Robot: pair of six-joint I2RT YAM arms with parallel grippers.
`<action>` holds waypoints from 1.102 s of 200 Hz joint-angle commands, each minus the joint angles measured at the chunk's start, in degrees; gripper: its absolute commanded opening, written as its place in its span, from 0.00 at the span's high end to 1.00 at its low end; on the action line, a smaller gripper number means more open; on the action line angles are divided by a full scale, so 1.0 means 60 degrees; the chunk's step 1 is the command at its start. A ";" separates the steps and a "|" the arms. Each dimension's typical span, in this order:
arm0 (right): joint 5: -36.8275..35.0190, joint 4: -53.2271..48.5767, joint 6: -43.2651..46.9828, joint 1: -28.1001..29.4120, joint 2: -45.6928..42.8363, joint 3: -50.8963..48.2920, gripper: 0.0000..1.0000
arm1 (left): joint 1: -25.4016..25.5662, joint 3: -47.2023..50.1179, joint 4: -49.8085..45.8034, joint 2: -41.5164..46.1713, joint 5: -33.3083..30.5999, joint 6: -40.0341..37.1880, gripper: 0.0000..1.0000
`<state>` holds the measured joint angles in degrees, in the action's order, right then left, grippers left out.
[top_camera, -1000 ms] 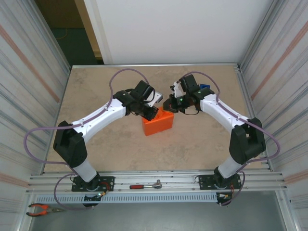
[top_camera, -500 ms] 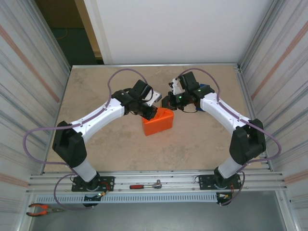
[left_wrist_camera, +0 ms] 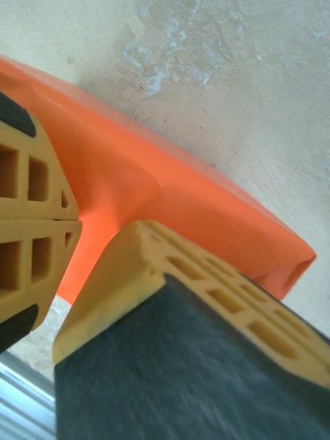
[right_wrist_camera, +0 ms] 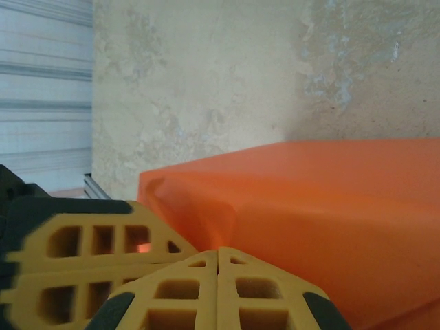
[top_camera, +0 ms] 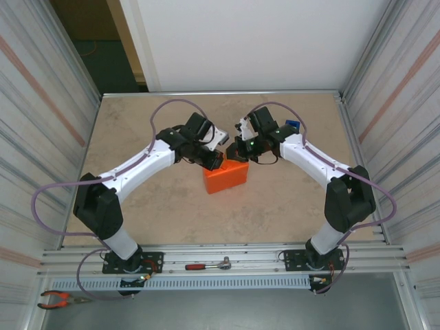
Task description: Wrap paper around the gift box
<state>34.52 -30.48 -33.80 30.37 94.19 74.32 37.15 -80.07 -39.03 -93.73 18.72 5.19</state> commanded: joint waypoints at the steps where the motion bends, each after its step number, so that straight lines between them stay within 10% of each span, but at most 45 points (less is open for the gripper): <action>1: 0.0132 -0.0025 0.0214 0.0080 -0.0159 -0.0663 1.00 | -0.0576 0.0020 0.0404 0.0526 0.1021 0.0453 0.90; 49: 0.0038 0.0128 0.0246 0.0080 -0.0143 -0.0921 1.00 | -0.0963 -0.0338 0.0576 0.0732 0.1638 0.0781 0.72; 115: -0.0048 0.0290 0.0155 0.0058 -0.0134 -0.1115 1.00 | -0.0453 0.0244 0.0942 0.0725 0.1836 0.1099 0.95; 220: -0.0055 0.0480 0.0038 -0.0051 -0.0199 -0.1438 1.00 | -0.0009 0.0920 0.0727 0.0823 0.1082 0.0966 1.00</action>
<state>35.86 -23.05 -33.85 29.98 91.96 68.53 36.51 -76.14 -33.76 -90.87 27.29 11.53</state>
